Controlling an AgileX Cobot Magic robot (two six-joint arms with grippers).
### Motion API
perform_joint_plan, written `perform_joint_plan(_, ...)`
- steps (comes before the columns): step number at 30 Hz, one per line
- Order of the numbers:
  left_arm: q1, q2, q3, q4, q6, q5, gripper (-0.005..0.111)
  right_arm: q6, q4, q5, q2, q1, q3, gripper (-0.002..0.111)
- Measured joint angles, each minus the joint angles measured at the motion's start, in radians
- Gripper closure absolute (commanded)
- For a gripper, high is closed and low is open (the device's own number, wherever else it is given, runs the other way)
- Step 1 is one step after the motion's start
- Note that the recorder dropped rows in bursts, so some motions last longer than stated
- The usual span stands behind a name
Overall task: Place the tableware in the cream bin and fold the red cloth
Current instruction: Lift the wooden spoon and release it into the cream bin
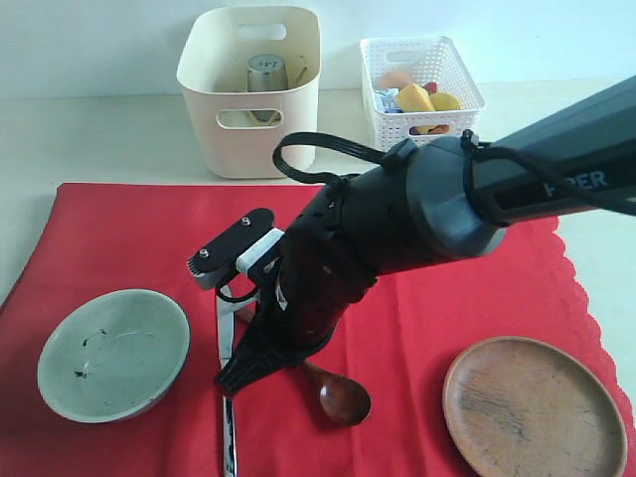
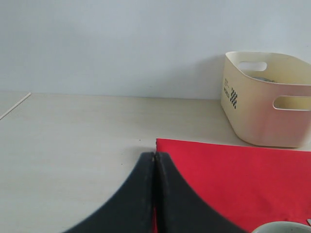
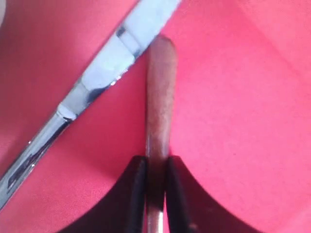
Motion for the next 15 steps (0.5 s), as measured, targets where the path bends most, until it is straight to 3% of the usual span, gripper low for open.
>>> perform_joint_plan(1, 0.000, 0.000, 0.000, 0.000, 0.000, 0.000, 0.104, 0.000, 0.000, 0.000, 0.000, 0.000, 0.000, 0.108)
perform_joint_plan(10, 0.000, 0.000, 0.000, 0.000, 0.000, 0.000, 0.104, 0.000, -0.135, 0.076, -0.159, 0.000, -0.053, 0.108)
perform_joint_plan(12, 0.000, 0.000, 0.000, 0.000, 0.000, 0.000, 0.104, 0.021, -0.226, 0.069, -0.182, 0.000, -0.100, 0.108)
perform_joint_plan(15, 0.000, 0.000, 0.000, 0.000, 0.000, 0.000, 0.104, 0.212, -0.482, -0.017, -0.184, -0.003, -0.175, 0.108)
